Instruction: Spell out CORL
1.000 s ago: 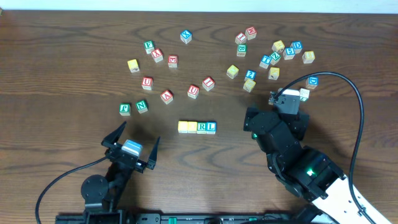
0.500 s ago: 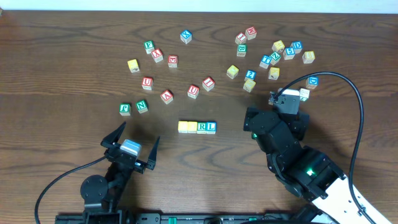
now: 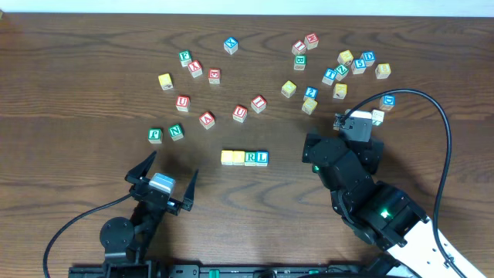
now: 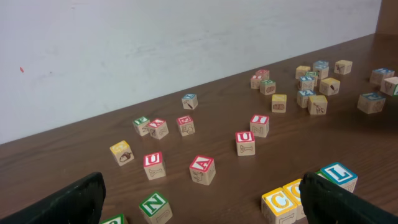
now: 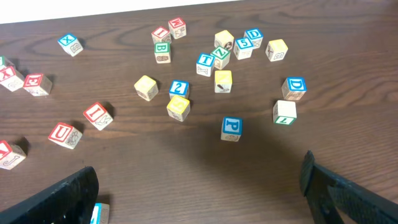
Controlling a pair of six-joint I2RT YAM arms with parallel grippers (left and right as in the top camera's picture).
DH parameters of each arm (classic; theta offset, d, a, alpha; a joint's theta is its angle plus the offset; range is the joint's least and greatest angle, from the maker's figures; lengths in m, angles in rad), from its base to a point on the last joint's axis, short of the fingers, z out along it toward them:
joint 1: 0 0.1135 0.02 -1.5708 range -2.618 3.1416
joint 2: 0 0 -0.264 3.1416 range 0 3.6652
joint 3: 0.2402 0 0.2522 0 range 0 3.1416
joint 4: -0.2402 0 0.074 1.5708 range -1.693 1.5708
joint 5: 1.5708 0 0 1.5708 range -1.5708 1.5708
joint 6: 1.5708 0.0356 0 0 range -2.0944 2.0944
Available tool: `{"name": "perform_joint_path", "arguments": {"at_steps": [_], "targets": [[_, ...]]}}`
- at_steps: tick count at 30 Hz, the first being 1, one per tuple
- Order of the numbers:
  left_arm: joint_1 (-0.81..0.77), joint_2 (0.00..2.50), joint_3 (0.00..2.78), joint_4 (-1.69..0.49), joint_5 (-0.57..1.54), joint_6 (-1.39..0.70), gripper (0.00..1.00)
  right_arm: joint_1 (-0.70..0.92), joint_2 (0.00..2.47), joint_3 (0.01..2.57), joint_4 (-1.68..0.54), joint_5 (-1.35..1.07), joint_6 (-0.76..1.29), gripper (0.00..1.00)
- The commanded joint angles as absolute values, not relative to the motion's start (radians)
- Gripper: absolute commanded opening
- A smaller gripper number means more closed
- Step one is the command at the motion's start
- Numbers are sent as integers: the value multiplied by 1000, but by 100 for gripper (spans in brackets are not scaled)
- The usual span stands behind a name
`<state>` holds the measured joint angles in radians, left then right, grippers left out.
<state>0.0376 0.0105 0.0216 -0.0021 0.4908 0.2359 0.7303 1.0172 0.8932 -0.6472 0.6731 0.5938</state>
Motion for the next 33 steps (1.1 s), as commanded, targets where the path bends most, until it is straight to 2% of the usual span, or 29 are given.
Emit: {"name": "perform_joint_path", "arguments": {"at_steps": [1, 25, 29, 33], "targets": [[41, 4, 4, -44, 486, 227, 98, 723, 1018, 901, -648, 693, 586, 99], [41, 4, 4, -44, 486, 227, 98, 713, 967, 885, -682, 697, 579, 99], [41, 4, 4, -44, 486, 227, 98, 685, 885, 802, -540, 689, 582, 99], [41, 4, 4, -44, 486, 227, 98, 633, 740, 600, -311, 648, 579, 99]]}}
